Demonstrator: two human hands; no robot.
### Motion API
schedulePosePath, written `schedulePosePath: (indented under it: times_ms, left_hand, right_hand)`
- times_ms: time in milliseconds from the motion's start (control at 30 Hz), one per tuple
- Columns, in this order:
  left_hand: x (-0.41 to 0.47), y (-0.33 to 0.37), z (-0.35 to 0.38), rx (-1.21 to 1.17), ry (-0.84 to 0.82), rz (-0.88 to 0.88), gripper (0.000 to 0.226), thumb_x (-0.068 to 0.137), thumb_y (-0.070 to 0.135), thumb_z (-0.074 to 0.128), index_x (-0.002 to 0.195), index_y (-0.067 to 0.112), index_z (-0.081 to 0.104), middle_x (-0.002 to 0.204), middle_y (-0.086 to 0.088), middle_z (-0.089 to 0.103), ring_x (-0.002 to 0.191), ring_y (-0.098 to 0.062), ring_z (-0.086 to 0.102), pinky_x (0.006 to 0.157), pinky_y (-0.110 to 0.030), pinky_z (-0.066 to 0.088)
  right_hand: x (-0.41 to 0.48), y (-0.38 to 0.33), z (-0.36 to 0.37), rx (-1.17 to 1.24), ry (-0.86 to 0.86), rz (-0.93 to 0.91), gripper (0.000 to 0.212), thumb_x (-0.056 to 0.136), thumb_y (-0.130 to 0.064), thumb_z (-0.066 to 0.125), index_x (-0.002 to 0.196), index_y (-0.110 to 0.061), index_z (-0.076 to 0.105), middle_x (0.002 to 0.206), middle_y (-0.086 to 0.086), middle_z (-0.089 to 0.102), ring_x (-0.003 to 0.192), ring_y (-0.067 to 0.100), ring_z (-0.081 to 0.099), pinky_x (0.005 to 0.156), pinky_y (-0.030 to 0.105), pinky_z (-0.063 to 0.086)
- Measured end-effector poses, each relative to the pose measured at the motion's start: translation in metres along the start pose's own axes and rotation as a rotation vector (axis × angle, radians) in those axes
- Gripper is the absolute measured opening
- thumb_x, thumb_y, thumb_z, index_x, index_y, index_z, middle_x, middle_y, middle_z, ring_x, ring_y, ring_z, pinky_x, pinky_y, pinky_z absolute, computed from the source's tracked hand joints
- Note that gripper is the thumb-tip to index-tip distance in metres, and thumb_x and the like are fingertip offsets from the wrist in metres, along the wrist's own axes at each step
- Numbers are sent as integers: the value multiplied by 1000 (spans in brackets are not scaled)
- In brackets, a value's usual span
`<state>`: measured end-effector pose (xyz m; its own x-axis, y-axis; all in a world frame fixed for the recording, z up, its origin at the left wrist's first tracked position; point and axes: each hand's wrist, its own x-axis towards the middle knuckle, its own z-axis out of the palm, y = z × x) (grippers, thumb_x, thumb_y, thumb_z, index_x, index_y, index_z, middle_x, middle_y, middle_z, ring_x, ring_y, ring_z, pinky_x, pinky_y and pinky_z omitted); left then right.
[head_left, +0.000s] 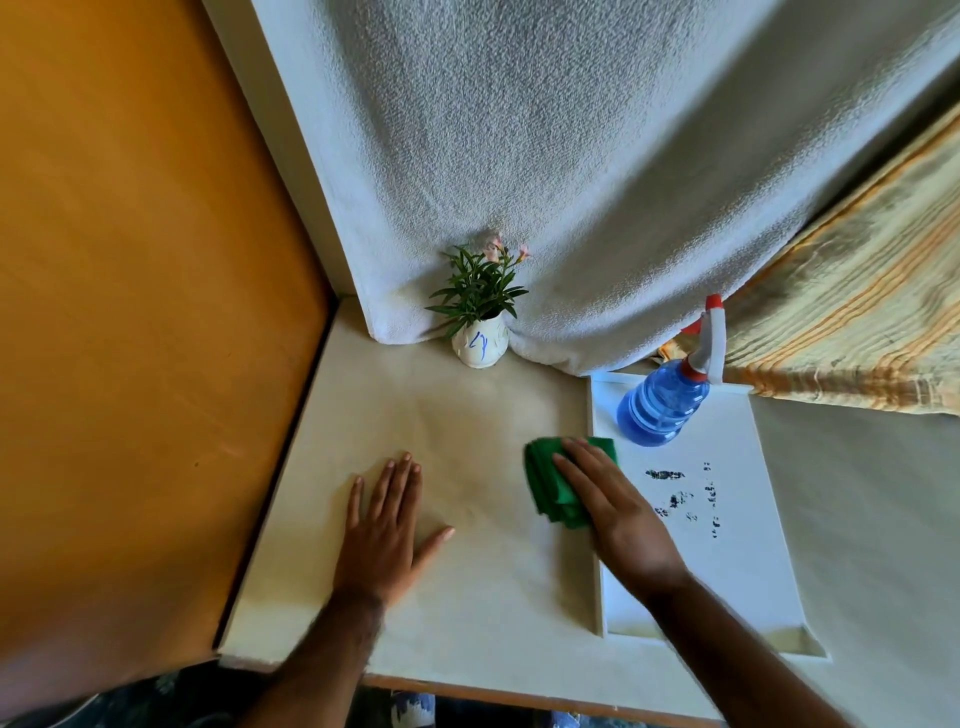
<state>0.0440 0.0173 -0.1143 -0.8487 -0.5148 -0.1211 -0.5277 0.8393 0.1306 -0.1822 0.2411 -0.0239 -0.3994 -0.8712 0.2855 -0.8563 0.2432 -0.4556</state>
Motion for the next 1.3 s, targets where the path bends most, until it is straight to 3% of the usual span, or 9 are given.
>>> schedulePosePath:
  times_ms: [167,300,433,533,633,900,1100,1200,1300]
  left_hand:
    - [2,-3,7,-9,27,6,98,97,81,29,166,13,17,175,-10,23,160,-30,27,125,-64,28]
    - [3,-4,11,-8,31,-6,98,96,82,28,167,15,14,176,-8,20,161,-28,23,127,-62,26]
    - [2,-3,12,-6,35,-11,98,97,81,27,167,14,15,177,-7,18,162,-28,20,127,-62,25]
    - [2,-2,11,14,30,-18,98,97,81,25,167,13,14,177,-7,15,163,-27,16,128,-62,26]
    - [2,-1,9,31,33,-26,98,97,81,25,167,12,15,177,-8,14,163,-28,15,127,-61,24]
    - [2,-2,12,38,51,-21,99,96,81,30,167,13,14,177,-8,14,163,-27,15,128,-61,22]
    - [2,-2,13,36,48,-28,100,96,82,30,167,13,14,178,-7,13,163,-26,14,128,-61,24]
    - [1,-3,13,38,49,-27,101,96,83,30,167,14,13,178,-7,12,164,-27,13,128,-60,21]
    - [2,-3,15,39,68,-20,101,96,82,30,167,13,13,178,-7,11,164,-26,11,129,-59,18]
  right_hand:
    - [92,-13,27,-90,-48,-316,42,103,-3,38,140,2,56,148,26,51,139,43,44,118,54,32]
    - [152,-7,43,-178,-56,-445,39,101,-2,43,136,2,61,142,28,56,135,45,50,114,56,38]
    - [186,2,51,-202,-48,-493,43,90,10,67,132,2,64,137,30,59,128,49,55,109,59,43]
    - [198,10,58,-223,-46,-540,47,84,13,73,129,3,66,134,31,62,124,50,58,106,61,43]
    - [204,18,70,-217,-83,-564,50,82,14,74,129,3,66,136,29,61,127,50,56,109,58,34]
    - [191,20,96,-123,-212,-540,47,82,18,72,127,6,66,134,32,61,126,49,57,110,60,34]
    - [207,8,86,-99,-120,-585,34,95,8,55,127,4,67,132,27,64,127,46,57,111,60,40]
    - [215,15,79,-75,-116,-576,37,86,16,66,122,5,70,129,29,65,122,50,59,107,64,42]
    - [212,21,82,-29,-194,-536,41,84,21,64,122,6,70,131,30,63,127,51,55,108,66,40]
